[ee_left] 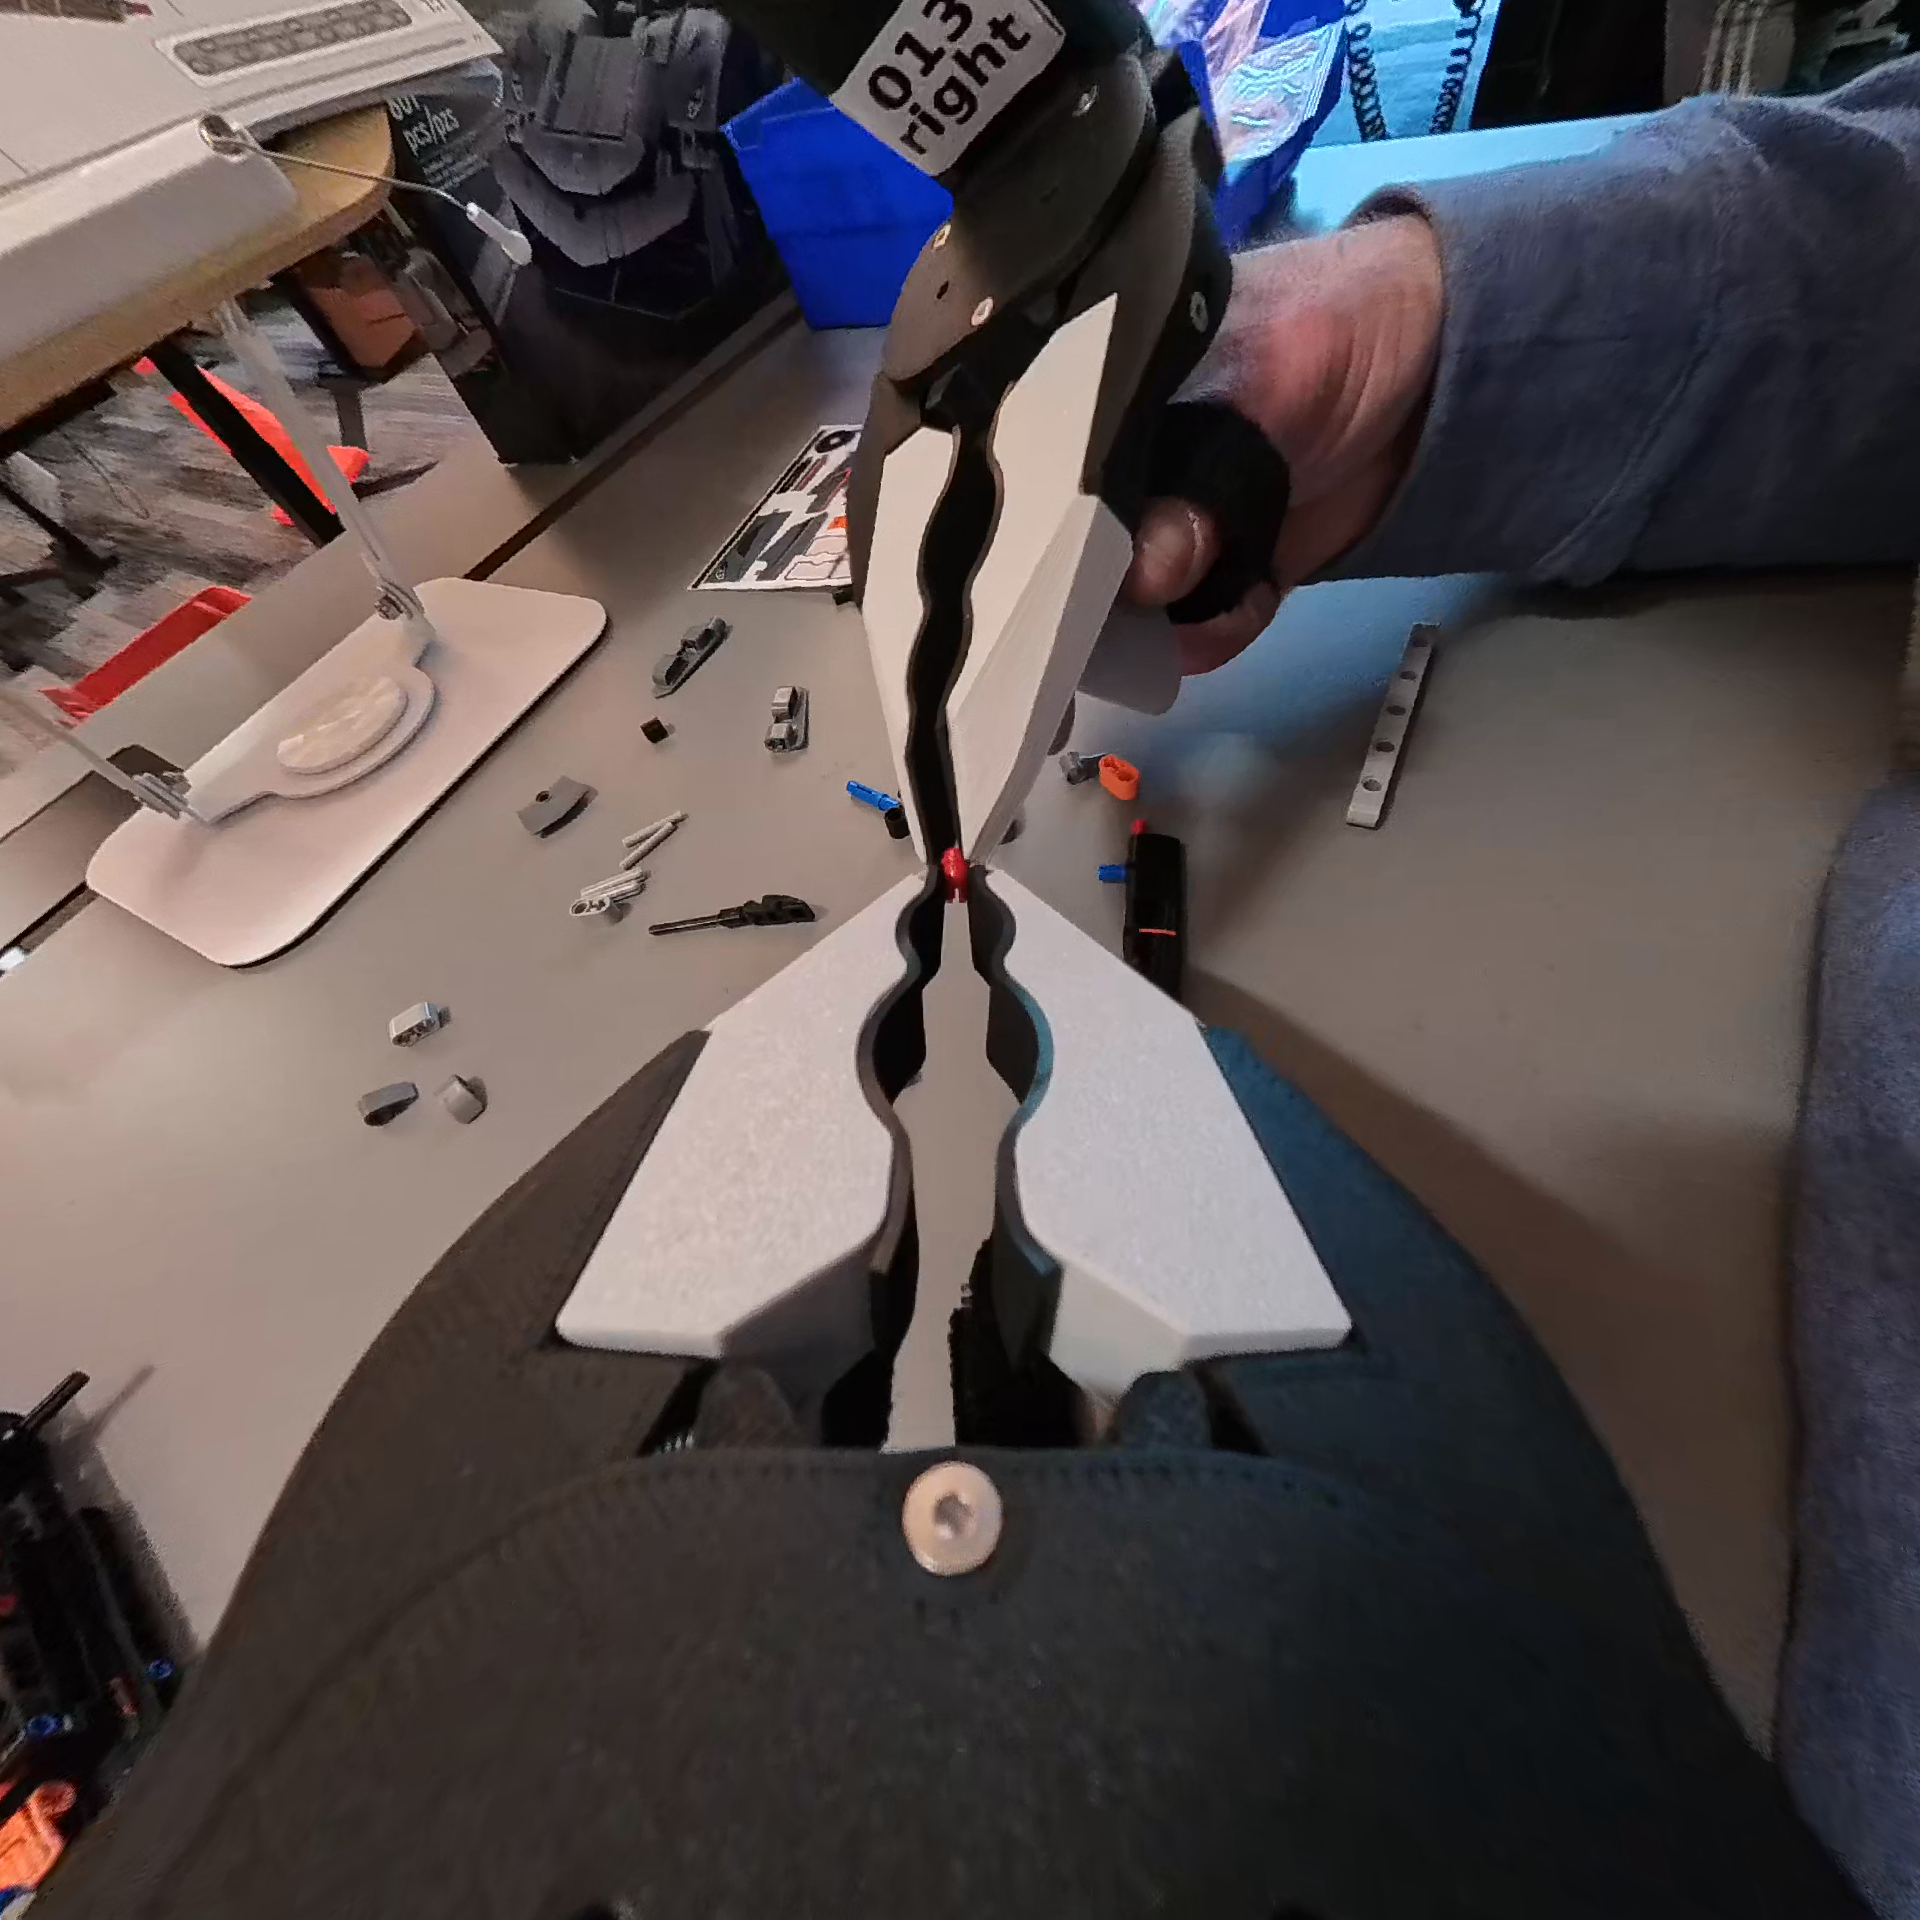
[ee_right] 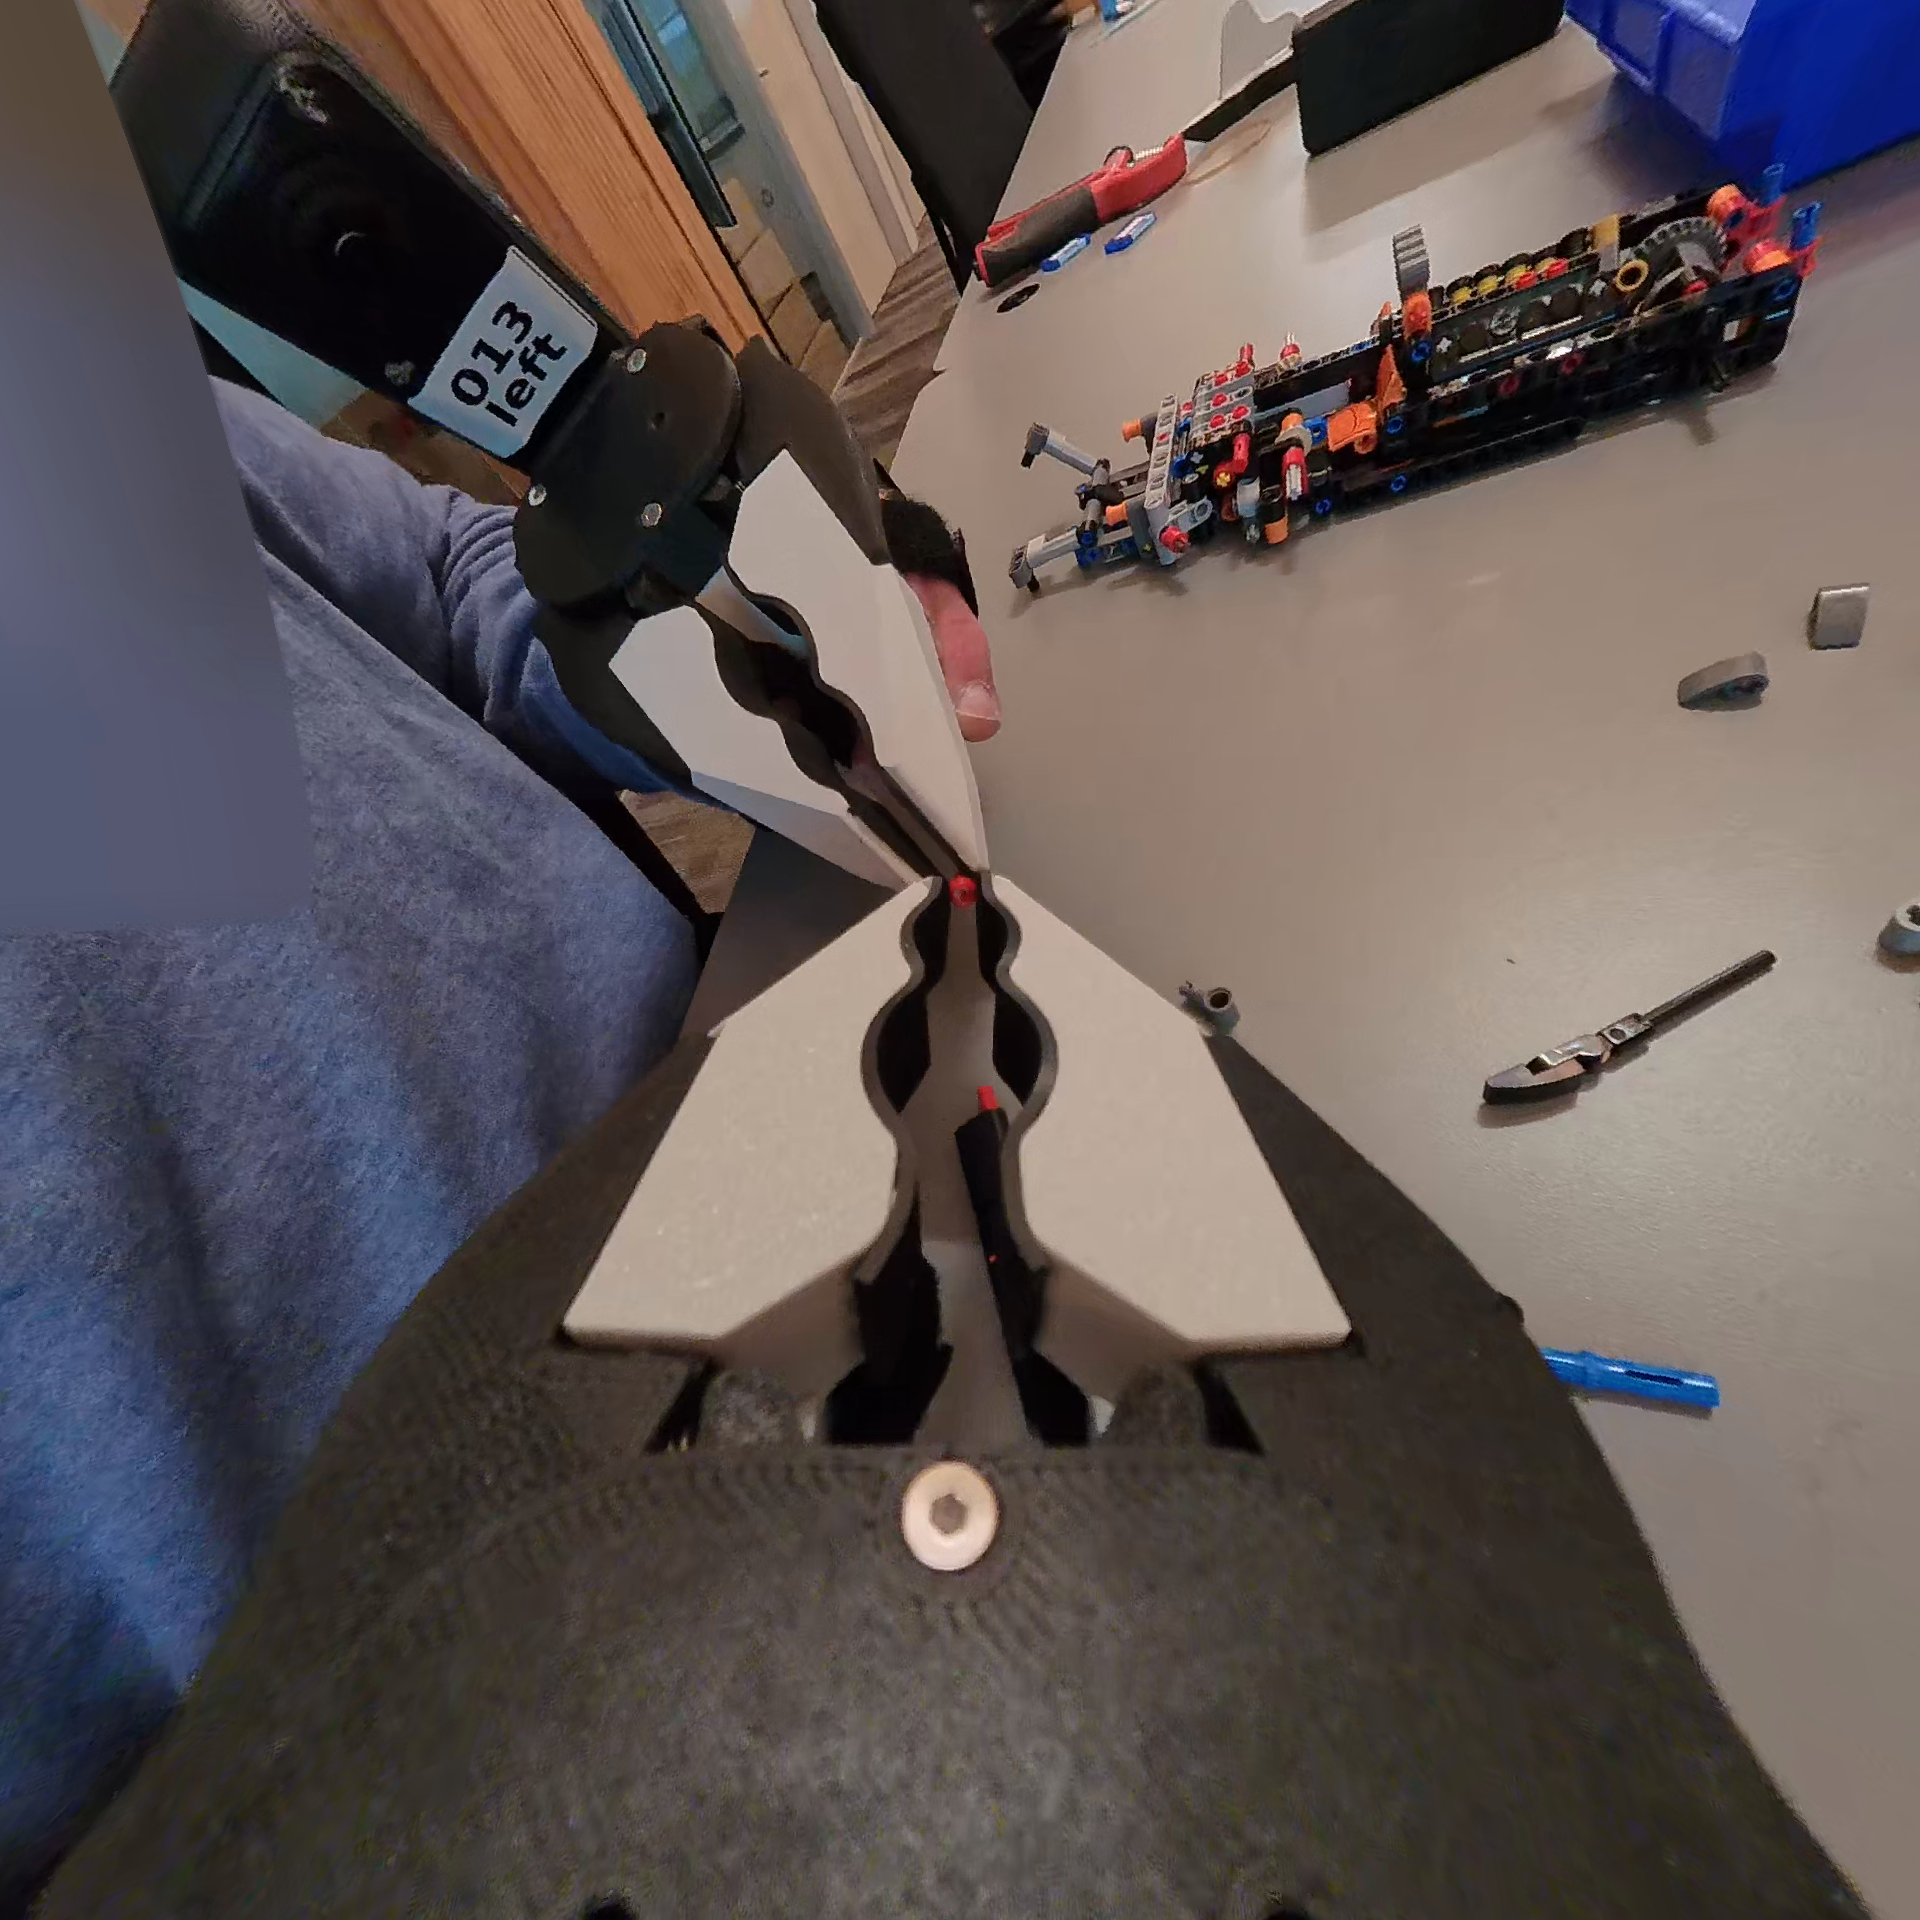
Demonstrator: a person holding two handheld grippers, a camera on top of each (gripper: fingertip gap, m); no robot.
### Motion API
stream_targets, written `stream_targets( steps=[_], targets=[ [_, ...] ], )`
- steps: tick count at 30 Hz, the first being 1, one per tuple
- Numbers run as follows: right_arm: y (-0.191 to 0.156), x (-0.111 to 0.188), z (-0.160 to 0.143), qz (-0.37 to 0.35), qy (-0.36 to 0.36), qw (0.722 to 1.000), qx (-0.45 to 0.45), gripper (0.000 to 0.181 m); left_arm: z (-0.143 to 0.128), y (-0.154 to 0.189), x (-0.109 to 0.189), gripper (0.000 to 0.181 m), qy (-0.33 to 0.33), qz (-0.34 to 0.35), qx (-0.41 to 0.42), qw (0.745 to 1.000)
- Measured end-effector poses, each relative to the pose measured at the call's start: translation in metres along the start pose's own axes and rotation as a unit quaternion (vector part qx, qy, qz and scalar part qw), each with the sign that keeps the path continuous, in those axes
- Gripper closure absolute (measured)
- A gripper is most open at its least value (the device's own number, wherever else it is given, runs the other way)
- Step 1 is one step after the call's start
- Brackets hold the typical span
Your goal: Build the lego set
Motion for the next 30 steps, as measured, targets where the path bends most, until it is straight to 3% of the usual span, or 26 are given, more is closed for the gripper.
stream_targets(
  steps=[11, 19, 24, 30],
  targets=[
    [0.004, 0.0, 0.001, -0.03, -0.001, 0.999, 0.019, 0.18, -0.003, -0.003, -0.002, 0.172, -0.005, 0.009, 0.008, 1.0],
    [0.016, -0.012, -0.009, -0.119, -0.117, 0.974, 0.154, 0.18, -0.038, -0.019, -0.009, 0.161, -0.112, 0.024, 0.09, 0.989],
    [0.017, -0.021, -0.013, -0.129, -0.171, 0.952, 0.217, 0.18, -0.051, -0.021, -0.021, 0.164, -0.165, 0.015, 0.114, 0.98],
    [0.022, -0.027, -0.015, -0.124, -0.202, 0.941, 0.24, 0.18, -0.053, -0.026, -0.031, 0.173, -0.183, 0.006, 0.133, 0.974]
  ],
)
Point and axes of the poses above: each gripper's, where its closed fingertips meet, x back along the fingers, z out of its top, y = z × x across the jaws, the point moved 9 cm from there along x, back along the fingers, and after that the axes turned 12 degrees about y, right-handed, at the moved point
